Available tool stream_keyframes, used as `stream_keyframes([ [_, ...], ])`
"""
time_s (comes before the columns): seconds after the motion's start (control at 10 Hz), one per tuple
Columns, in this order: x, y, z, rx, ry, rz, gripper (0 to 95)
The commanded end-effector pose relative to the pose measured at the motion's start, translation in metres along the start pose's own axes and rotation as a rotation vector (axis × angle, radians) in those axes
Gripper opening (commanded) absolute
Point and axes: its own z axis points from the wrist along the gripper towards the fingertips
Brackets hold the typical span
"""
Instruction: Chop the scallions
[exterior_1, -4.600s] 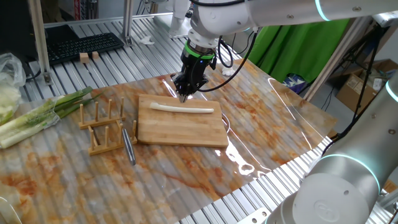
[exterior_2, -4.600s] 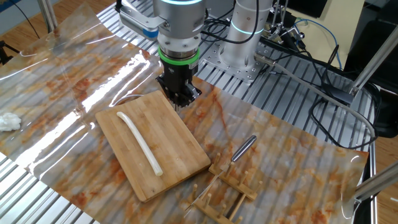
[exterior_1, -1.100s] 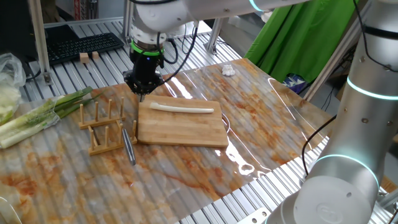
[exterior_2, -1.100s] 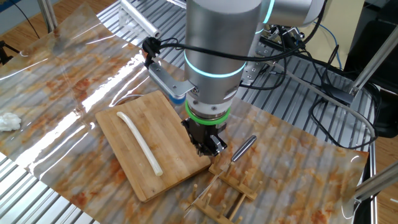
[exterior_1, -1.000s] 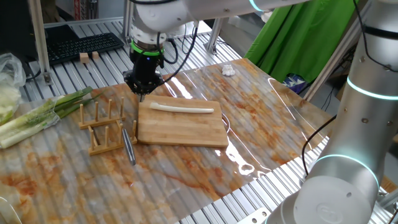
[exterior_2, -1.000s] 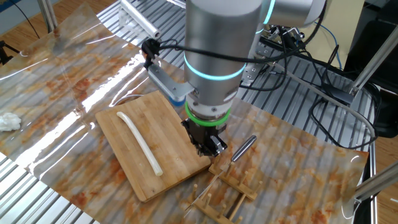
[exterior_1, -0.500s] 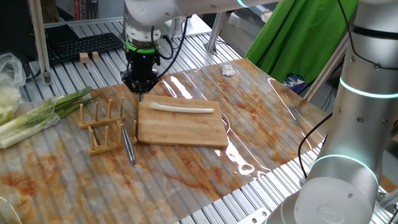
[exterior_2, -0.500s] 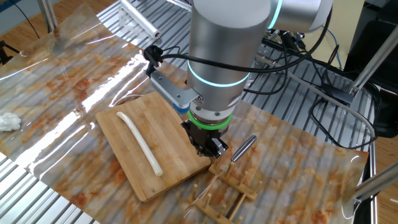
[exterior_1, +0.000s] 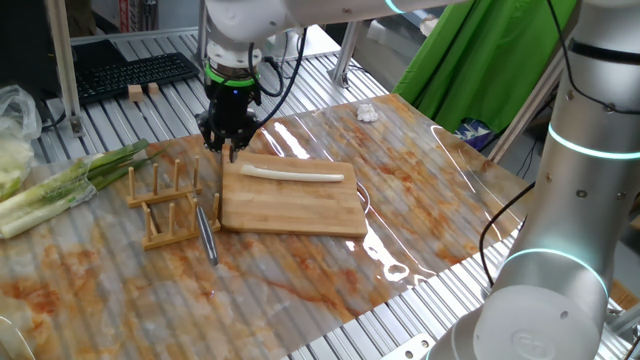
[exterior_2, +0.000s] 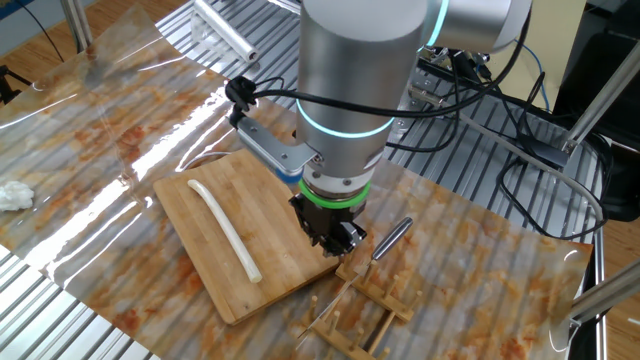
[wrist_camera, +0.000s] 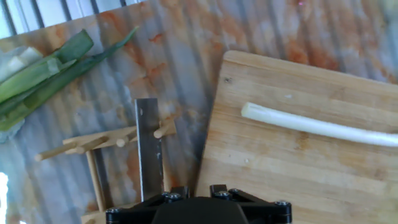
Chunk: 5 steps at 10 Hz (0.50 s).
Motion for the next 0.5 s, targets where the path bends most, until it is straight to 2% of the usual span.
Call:
stream_keyframes([
  [0.1,0.000,0.010,0.004,-0.010,0.003,0.046,19.0],
  [0.5,-0.004,0.030,0.011,-0.013,0.002,0.075,19.0],
])
